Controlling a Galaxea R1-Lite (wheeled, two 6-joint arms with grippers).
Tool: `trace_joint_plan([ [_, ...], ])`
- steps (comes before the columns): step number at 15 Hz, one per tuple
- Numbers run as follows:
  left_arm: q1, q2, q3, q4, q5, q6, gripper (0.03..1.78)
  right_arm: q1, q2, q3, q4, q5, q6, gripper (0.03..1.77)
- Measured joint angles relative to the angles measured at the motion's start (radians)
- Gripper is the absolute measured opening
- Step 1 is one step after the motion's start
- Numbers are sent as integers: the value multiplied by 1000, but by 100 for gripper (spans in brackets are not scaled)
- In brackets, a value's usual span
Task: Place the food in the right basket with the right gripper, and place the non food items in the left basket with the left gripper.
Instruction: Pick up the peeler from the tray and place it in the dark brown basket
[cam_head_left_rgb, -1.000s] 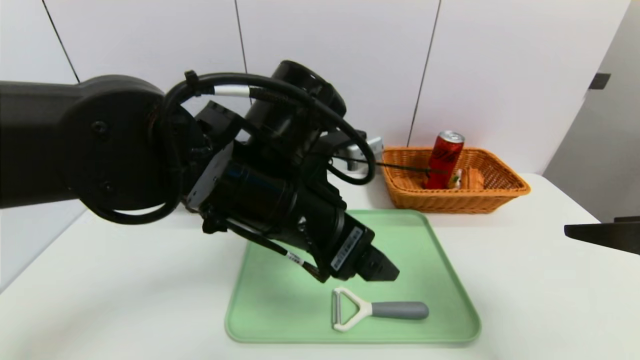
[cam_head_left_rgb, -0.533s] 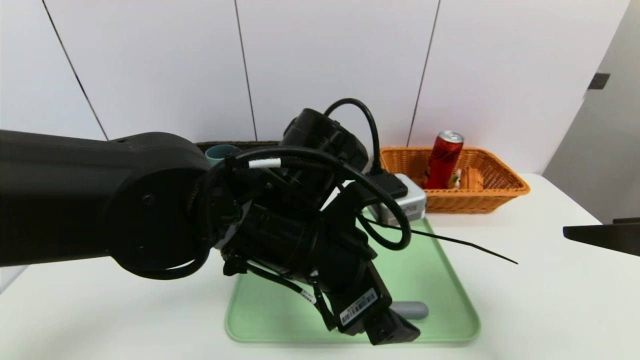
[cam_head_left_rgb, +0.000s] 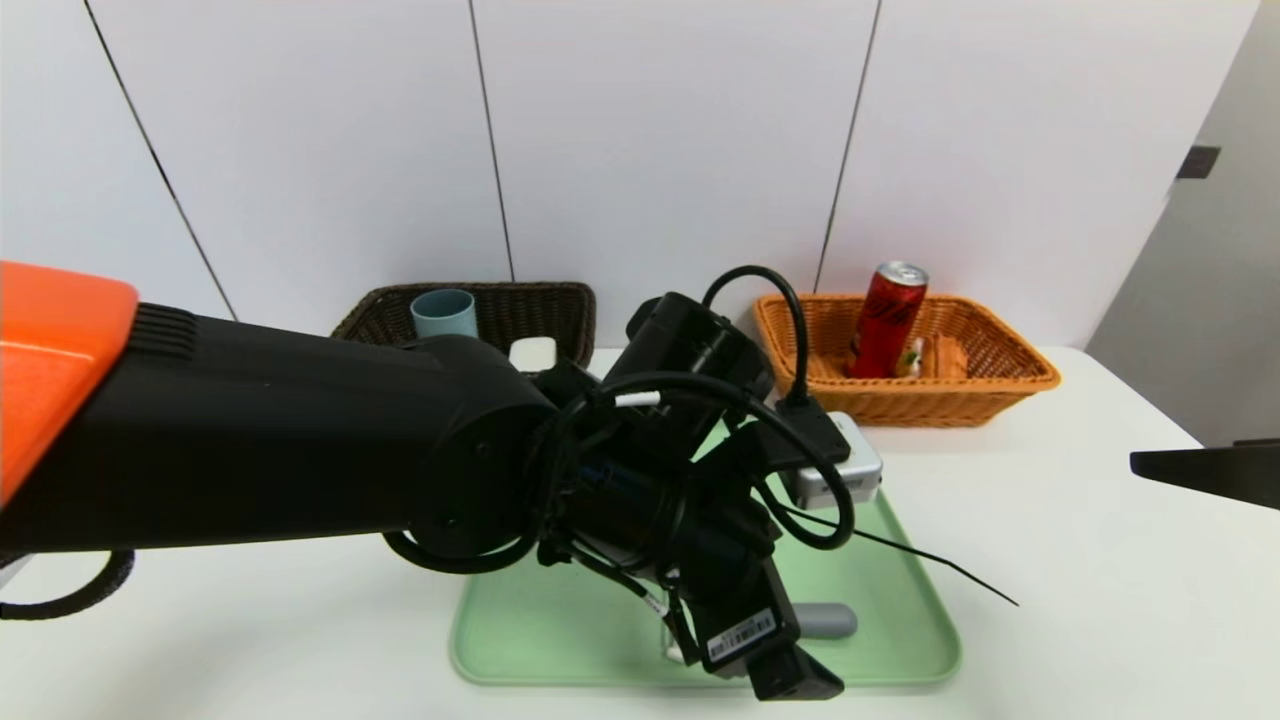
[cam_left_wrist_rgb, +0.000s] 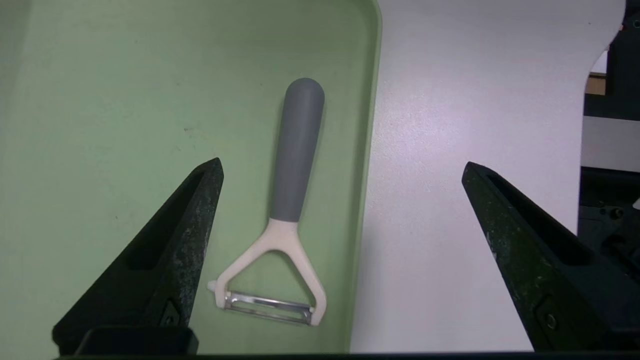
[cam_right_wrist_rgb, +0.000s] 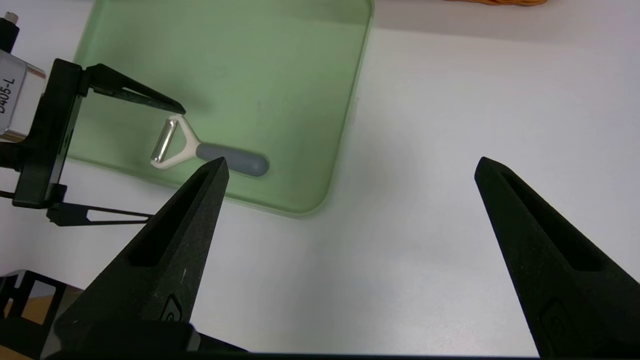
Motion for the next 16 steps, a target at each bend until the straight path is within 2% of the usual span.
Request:
trace_joint_plan([
  [2, 1, 35, -1, -39, 4, -5, 169, -5, -1, 3, 0, 1, 1, 170],
  [16, 41, 150, -4, -107, 26, -14, 169, -7, -4, 10, -1, 0, 1, 170],
])
